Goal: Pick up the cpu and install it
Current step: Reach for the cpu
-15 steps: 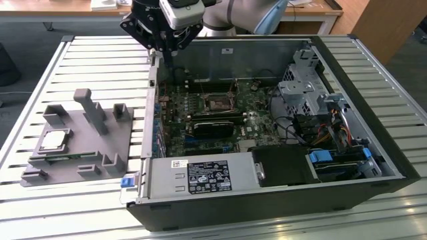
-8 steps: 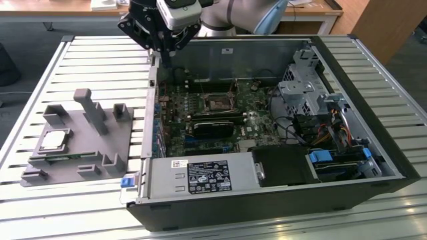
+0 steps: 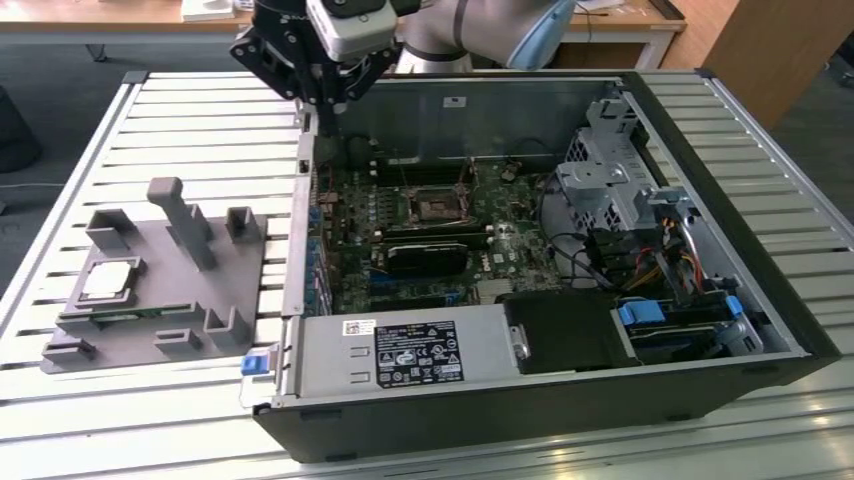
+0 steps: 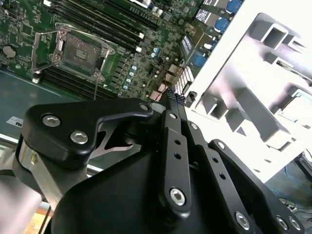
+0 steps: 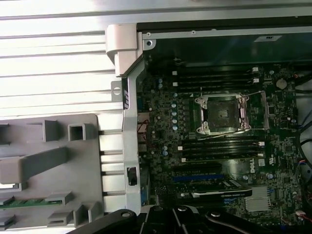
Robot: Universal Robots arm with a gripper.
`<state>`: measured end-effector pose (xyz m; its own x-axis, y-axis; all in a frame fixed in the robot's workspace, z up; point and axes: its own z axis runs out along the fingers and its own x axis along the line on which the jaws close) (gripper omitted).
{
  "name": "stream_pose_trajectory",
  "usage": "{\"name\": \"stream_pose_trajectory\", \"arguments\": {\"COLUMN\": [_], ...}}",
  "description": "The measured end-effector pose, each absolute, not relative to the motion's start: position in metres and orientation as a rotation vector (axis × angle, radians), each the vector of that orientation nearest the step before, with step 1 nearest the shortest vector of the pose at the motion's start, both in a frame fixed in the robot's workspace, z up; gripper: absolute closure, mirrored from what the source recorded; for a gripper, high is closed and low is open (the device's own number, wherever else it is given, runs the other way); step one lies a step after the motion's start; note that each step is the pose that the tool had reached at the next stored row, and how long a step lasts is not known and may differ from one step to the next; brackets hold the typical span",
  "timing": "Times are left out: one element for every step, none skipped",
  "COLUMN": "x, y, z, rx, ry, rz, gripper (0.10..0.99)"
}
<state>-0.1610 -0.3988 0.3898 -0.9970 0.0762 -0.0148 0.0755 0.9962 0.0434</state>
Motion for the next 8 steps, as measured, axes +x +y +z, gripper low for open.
{"name": "stream_pose_trajectory", "arguments": {"x": [-0.1615, -0.162, -0.1625, -0.163, -0.1635, -0.1639, -0.1644, -0.1649], "y": [-0.3989, -0.3989, -0.3989, -0.3989, -0.3989, -0.3989, -0.3989, -0.3989], "z": [0.3898, 0.3897, 0.3896, 0.3895, 0.3895, 0.3894, 0.3893, 0.3893], "rx": [0.119, 0.119, 0.119, 0.119, 0.119, 0.119, 0.119, 0.119], "ry": [3.122, 3.123, 3.123, 3.123, 3.123, 3.124, 3.124, 3.124], "rz": [0.067, 0.067, 0.067, 0.067, 0.067, 0.067, 0.067, 0.067], "gripper": [0.98, 0.98, 0.98, 0.98, 0.98, 0.98, 0.98, 0.98]}}
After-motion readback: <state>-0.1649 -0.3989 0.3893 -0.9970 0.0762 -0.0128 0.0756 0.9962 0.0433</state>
